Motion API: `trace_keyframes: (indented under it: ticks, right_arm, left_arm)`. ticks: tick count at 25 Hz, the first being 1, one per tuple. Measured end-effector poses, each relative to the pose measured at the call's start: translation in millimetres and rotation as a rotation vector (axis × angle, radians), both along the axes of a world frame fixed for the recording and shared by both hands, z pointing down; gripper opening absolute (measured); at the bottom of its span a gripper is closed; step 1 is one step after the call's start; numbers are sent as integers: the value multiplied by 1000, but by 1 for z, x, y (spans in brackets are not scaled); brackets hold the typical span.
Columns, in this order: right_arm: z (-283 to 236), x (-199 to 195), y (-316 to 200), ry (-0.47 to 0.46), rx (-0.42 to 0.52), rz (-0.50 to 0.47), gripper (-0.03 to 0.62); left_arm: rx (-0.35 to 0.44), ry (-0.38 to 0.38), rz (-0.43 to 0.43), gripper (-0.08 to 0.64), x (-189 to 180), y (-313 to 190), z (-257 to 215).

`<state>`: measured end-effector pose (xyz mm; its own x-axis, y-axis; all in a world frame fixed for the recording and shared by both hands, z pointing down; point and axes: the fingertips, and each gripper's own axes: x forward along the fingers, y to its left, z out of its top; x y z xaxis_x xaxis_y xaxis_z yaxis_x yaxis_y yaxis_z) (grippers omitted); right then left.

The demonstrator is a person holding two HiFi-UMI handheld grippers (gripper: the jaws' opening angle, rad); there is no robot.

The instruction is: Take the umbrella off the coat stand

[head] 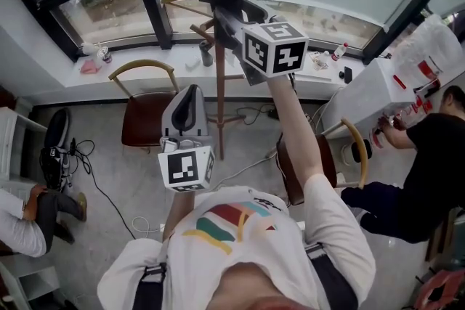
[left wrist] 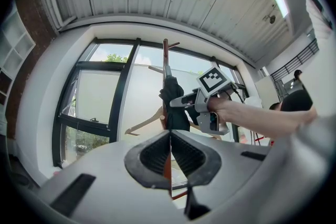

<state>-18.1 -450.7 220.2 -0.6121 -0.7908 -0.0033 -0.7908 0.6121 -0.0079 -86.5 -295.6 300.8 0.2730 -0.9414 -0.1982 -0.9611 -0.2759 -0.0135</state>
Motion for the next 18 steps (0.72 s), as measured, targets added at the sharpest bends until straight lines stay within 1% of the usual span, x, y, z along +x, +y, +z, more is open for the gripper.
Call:
trace_keyframes:
  ticks: [4, 9, 13, 18]
  right_arm:
    - [-6, 1, 2, -20, 18, 2, 196]
    - [-29, 2, 4, -50, 45, -9, 196]
    - [-57, 2, 7, -61, 88, -16, 196]
    - [-97, 0, 12, -60, 167, -20, 196]
  left_arm:
    - [-1, -1, -9, 11, -3, 1, 2]
    - [-1, -1, -14, 11, -4, 1, -1]
    - [4, 0, -15, 11, -6, 0, -4]
    - [13, 3, -19, 11, -8, -2, -6]
